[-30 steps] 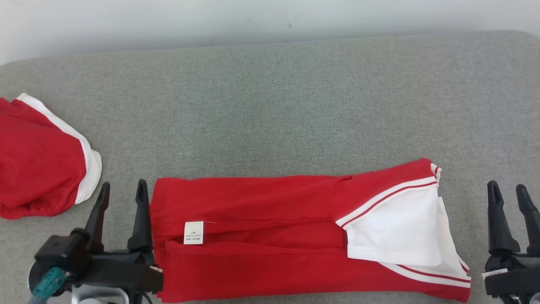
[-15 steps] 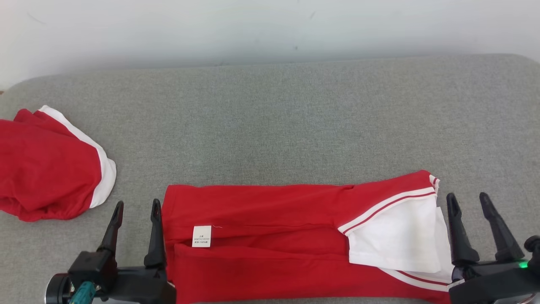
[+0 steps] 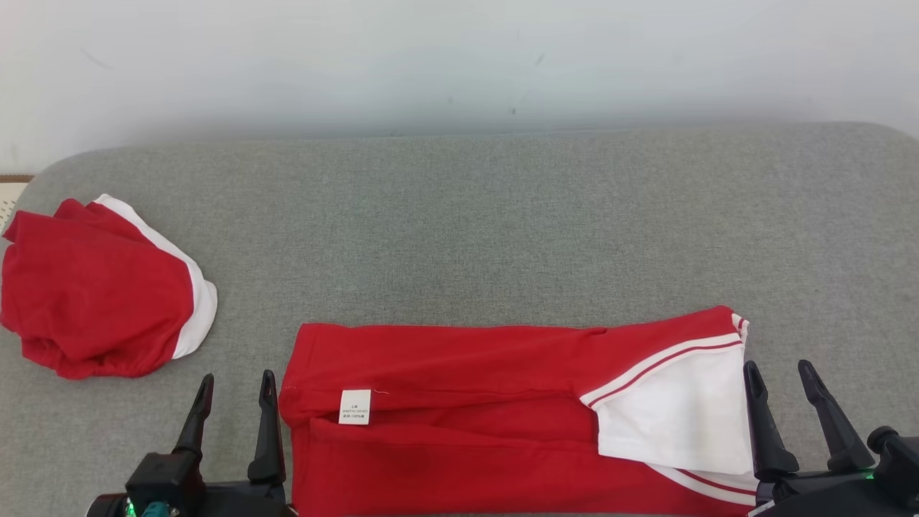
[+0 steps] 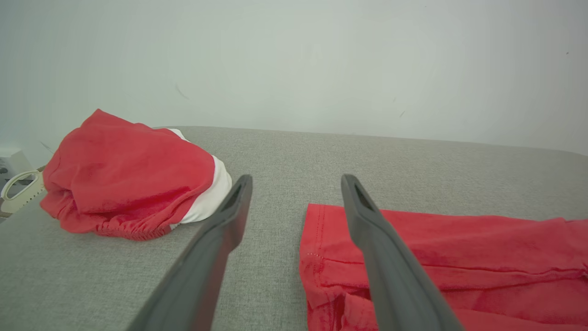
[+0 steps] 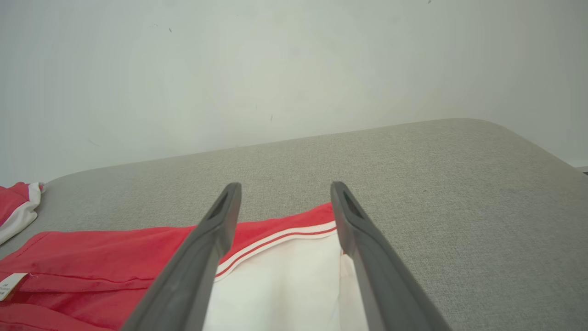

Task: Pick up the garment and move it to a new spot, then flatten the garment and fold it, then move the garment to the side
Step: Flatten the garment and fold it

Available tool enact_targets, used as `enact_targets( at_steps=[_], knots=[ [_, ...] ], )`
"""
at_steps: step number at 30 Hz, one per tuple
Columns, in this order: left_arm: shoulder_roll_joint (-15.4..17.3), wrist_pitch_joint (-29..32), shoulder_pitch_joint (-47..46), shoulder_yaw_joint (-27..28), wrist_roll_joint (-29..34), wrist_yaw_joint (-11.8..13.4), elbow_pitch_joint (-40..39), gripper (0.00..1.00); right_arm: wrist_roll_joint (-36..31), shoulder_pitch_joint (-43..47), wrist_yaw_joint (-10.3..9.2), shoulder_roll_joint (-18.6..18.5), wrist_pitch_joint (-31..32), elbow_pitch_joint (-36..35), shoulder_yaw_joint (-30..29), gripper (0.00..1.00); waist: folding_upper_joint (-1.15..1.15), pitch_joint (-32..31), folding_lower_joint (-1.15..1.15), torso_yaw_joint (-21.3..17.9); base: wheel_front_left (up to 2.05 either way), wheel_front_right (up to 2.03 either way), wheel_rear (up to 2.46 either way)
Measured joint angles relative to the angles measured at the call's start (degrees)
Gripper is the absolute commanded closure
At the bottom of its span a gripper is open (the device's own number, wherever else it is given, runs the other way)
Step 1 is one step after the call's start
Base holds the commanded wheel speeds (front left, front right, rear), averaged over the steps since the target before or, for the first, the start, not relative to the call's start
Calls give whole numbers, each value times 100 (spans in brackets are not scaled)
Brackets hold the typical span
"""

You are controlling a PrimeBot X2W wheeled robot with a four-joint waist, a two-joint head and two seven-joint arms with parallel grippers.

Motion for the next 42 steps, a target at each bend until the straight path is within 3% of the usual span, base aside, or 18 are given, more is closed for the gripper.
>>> enact_targets(
  at_steps=[13,22,33,42],
  knots=[
    [-52,0,-27,16,114,-65,66,0,-60,-33,0,-22,66,143,-86,0,0,88,0,78,0,0,0],
    [-143,0,-137,-41,155,-157,105,0,-45,-104,0,-156,26,978,-189,0,0,243,1,127,0,0,0],
    [-229,0,-266,-80,186,-210,191,0,319,-675,0,-307,-325,2404,102,0,0,488,1,138,0,0,0],
    [-250,0,-309,-51,213,-235,197,0,667,-981,0,-414,-452,3027,468,0,0,564,1,162,0,0,0]
  ],
)
